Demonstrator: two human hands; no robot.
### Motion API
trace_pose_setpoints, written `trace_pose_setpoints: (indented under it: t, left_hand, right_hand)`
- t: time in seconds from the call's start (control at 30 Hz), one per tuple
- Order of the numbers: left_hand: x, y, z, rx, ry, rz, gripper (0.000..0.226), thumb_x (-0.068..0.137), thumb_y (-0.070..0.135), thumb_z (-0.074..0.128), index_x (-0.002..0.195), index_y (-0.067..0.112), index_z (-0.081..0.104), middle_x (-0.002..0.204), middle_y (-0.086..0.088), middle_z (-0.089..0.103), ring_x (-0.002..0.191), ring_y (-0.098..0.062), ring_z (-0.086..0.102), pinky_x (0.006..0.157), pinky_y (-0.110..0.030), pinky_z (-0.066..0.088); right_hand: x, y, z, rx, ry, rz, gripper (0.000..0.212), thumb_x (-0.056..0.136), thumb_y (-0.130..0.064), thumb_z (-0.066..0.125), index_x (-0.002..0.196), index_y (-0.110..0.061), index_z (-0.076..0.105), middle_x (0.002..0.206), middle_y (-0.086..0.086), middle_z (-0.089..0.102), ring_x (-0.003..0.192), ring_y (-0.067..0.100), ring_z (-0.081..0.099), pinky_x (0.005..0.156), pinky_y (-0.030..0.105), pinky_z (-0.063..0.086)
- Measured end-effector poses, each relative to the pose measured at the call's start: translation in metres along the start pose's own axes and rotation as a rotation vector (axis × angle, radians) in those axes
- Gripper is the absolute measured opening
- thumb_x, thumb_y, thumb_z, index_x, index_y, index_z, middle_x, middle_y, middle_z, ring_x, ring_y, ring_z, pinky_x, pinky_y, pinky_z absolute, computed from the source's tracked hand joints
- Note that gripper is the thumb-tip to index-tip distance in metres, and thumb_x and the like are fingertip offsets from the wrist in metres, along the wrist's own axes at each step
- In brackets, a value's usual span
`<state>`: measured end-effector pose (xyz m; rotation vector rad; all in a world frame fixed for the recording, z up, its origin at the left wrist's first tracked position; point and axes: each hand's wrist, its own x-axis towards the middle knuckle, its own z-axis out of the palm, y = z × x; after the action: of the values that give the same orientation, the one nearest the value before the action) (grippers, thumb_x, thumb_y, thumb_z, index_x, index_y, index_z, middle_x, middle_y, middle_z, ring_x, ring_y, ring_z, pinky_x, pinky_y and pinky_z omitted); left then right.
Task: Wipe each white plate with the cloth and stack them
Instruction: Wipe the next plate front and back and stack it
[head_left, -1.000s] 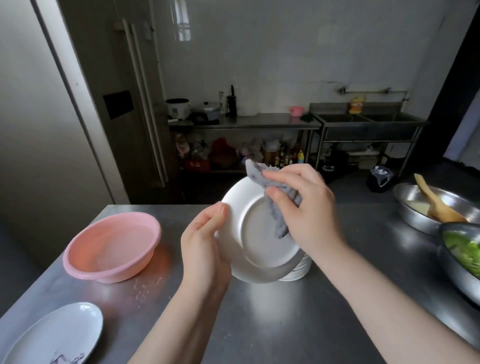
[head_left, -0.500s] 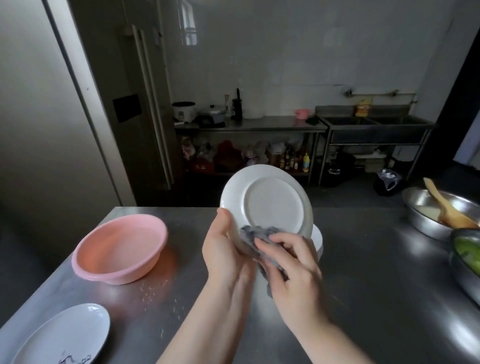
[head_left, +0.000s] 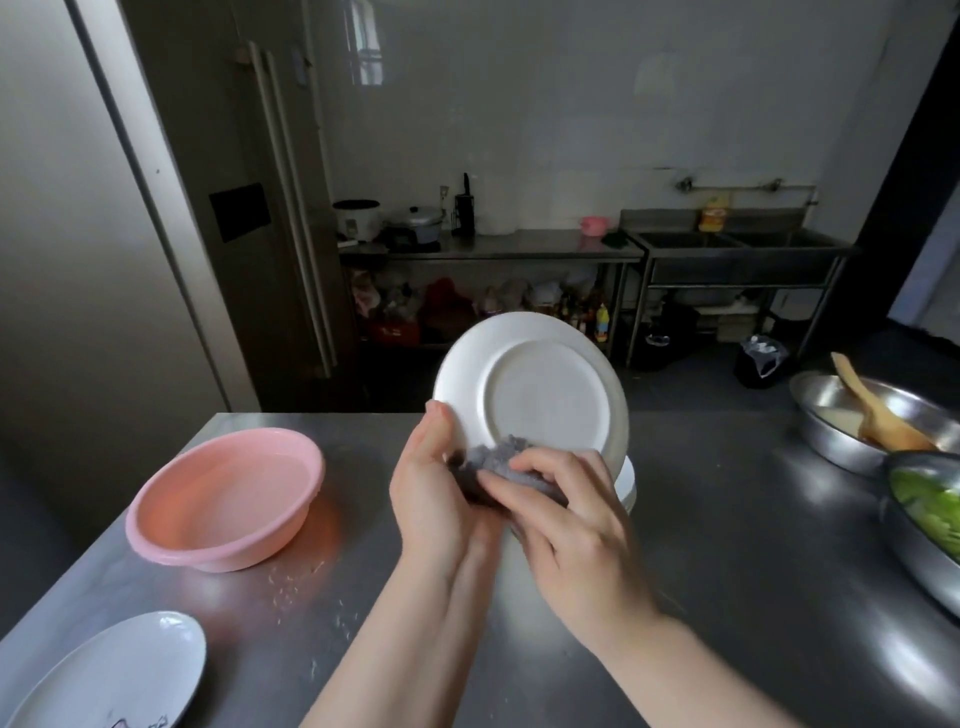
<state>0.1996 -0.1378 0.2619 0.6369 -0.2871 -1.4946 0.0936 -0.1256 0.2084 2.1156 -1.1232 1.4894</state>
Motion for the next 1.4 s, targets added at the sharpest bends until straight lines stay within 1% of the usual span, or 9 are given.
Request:
trace_pose_setpoints:
  t: [0.17, 0.37, 0.53, 0.73, 0.93, 1.03, 1.1, 1.27, 1.4]
  left_hand:
    - [0.011, 0.013, -0.006, 0.069, 0.031, 0.118, 0.029, 0.096, 0.029, 0.059, 0.108, 0.005, 0.071, 0.098, -0.007, 0.076, 0.089, -0.017, 0.072, 0.074, -0.034, 0.055]
    - [0.010, 0.003, -0.020, 0.109, -0.008, 0.109, 0.030, 0.097, 0.026, 0.057, 0.082, 0.016, 0.081, 0.092, -0.003, 0.077, 0.080, -0.012, 0.074, 0.057, -0.024, 0.057]
    - [0.007, -0.013, -0.019, 0.167, -0.056, 0.113, 0.025, 0.081, 0.032, 0.065, 0.086, 0.013, 0.080, 0.100, -0.011, 0.075, 0.089, -0.020, 0.073, 0.067, -0.029, 0.059]
    - [0.010, 0.004, -0.017, 0.041, -0.138, 0.104, 0.039, 0.097, 0.019, 0.054, 0.071, 0.005, 0.079, 0.082, -0.013, 0.075, 0.075, -0.021, 0.074, 0.059, -0.025, 0.057]
    - [-0.002, -0.001, -0.020, 0.393, -0.123, 0.308, 0.014, 0.087, 0.019, 0.062, 0.081, 0.008, 0.069, 0.080, -0.009, 0.067, 0.074, -0.017, 0.060, 0.068, -0.030, 0.047]
    - [-0.003, 0.011, -0.024, 0.345, -0.124, 0.306, 0.013, 0.077, 0.024, 0.065, 0.077, 0.011, 0.064, 0.078, -0.004, 0.065, 0.071, -0.014, 0.060, 0.067, -0.028, 0.047]
    - [-0.002, 0.018, -0.026, 0.308, -0.129, 0.287, 0.026, 0.076, 0.030, 0.065, 0.089, 0.008, 0.066, 0.085, -0.005, 0.067, 0.076, -0.014, 0.063, 0.071, -0.029, 0.050]
    - [-0.003, 0.017, -0.022, 0.309, -0.121, 0.238, 0.026, 0.078, 0.030, 0.065, 0.091, 0.008, 0.070, 0.094, -0.011, 0.069, 0.085, -0.022, 0.064, 0.081, -0.037, 0.051]
    - [0.003, 0.019, -0.023, 0.137, -0.052, 0.158, 0.022, 0.091, 0.026, 0.061, 0.082, 0.016, 0.079, 0.092, 0.000, 0.075, 0.083, -0.013, 0.072, 0.075, -0.033, 0.059]
  right_hand:
    - [-0.020, 0.031, -0.018, 0.023, 0.147, 0.139, 0.020, 0.087, -0.012, 0.065, 0.104, -0.016, 0.075, 0.103, 0.003, 0.064, 0.090, 0.017, 0.054, 0.081, 0.025, 0.048]
    - [0.021, 0.054, -0.031, 0.196, 0.216, 0.492, 0.031, 0.084, -0.001, 0.068, 0.107, -0.022, 0.071, 0.103, 0.001, 0.062, 0.099, 0.007, 0.058, 0.085, 0.021, 0.047]
    - [0.042, 0.018, -0.017, 0.013, 0.107, 0.353, 0.033, 0.080, -0.002, 0.072, 0.109, -0.016, 0.072, 0.101, -0.001, 0.061, 0.094, 0.023, 0.055, 0.085, 0.018, 0.043]
    - [0.026, -0.016, -0.008, 0.050, -0.066, 0.063, 0.032, 0.076, 0.001, 0.076, 0.104, -0.014, 0.075, 0.098, 0.004, 0.066, 0.084, 0.026, 0.057, 0.078, 0.032, 0.049]
    - [0.068, -0.015, -0.012, 0.056, 0.029, 0.158, 0.025, 0.082, -0.004, 0.067, 0.103, -0.014, 0.075, 0.099, 0.002, 0.062, 0.090, 0.020, 0.049, 0.082, 0.024, 0.042]
    - [0.074, 0.013, -0.026, 0.112, 0.088, 0.358, 0.025, 0.084, -0.004, 0.067, 0.105, -0.016, 0.074, 0.099, -0.002, 0.057, 0.096, 0.021, 0.053, 0.089, 0.025, 0.042]
    - [0.073, 0.026, -0.032, 0.157, 0.165, 0.505, 0.023, 0.086, -0.004, 0.066, 0.105, -0.015, 0.073, 0.100, -0.001, 0.056, 0.100, 0.025, 0.057, 0.092, 0.030, 0.045]
    - [0.072, 0.014, -0.023, 0.099, 0.080, 0.253, 0.025, 0.085, -0.009, 0.065, 0.108, -0.017, 0.072, 0.102, -0.004, 0.058, 0.097, 0.016, 0.051, 0.090, 0.015, 0.039]
    - [0.053, 0.040, -0.029, 0.231, 0.132, 0.487, 0.025, 0.086, -0.002, 0.066, 0.104, -0.018, 0.072, 0.101, -0.006, 0.058, 0.100, 0.013, 0.057, 0.089, 0.016, 0.042]
